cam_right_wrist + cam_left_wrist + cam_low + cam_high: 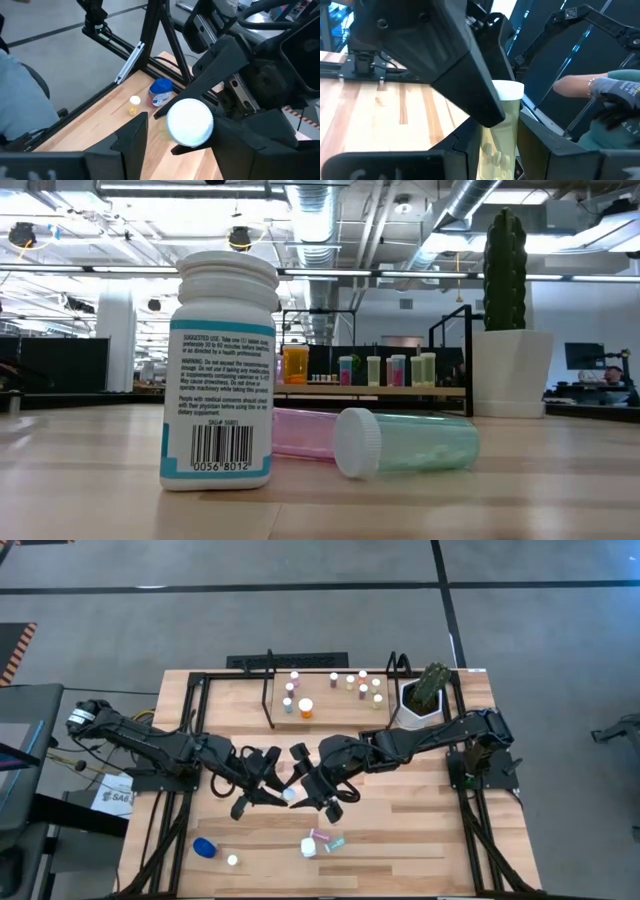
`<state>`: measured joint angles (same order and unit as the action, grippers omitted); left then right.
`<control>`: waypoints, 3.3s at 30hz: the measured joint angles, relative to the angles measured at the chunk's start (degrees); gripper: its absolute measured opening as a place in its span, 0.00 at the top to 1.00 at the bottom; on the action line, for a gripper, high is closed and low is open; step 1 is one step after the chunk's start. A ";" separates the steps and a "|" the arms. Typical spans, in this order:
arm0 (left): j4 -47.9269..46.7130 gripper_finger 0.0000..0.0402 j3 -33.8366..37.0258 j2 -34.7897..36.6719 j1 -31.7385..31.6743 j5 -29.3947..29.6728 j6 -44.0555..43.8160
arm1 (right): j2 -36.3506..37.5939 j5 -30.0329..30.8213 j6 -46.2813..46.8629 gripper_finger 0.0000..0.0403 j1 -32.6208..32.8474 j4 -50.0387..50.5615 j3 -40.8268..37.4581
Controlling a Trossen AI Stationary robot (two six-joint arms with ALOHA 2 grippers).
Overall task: Pick and place medicine bottles onto shelf by color
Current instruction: Put the yellow pill bottle on the shelf
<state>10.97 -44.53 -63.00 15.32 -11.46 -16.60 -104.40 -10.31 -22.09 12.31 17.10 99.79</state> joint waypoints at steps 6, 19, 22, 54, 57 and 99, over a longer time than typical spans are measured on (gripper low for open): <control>-0.40 0.77 0.02 0.00 -1.02 -0.80 0.67 | 0.00 0.02 0.20 0.58 -0.07 0.06 0.00; -0.07 0.75 -0.26 0.00 -1.50 0.39 2.84 | 0.24 -0.55 1.26 0.69 -1.54 1.04 0.10; -0.14 0.70 -0.26 -0.02 -1.52 2.09 3.88 | 0.28 -0.53 2.56 0.68 -2.01 2.50 0.11; -10.60 0.39 2.68 0.04 -4.80 22.50 -4.58 | 3.21 6.11 15.39 0.67 -28.73 23.77 -7.38; -10.39 0.39 3.42 0.04 -2.84 26.11 -6.00 | 2.65 9.49 16.71 0.67 -32.08 15.81 -9.22; -10.06 0.39 5.14 0.02 2.72 37.33 -13.42 | -20.47 21.19 28.09 0.67 -38.99 6.13 1.42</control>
<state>0.91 -39.40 -62.98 18.04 25.87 -30.02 -124.87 10.89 6.00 -26.68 23.23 101.21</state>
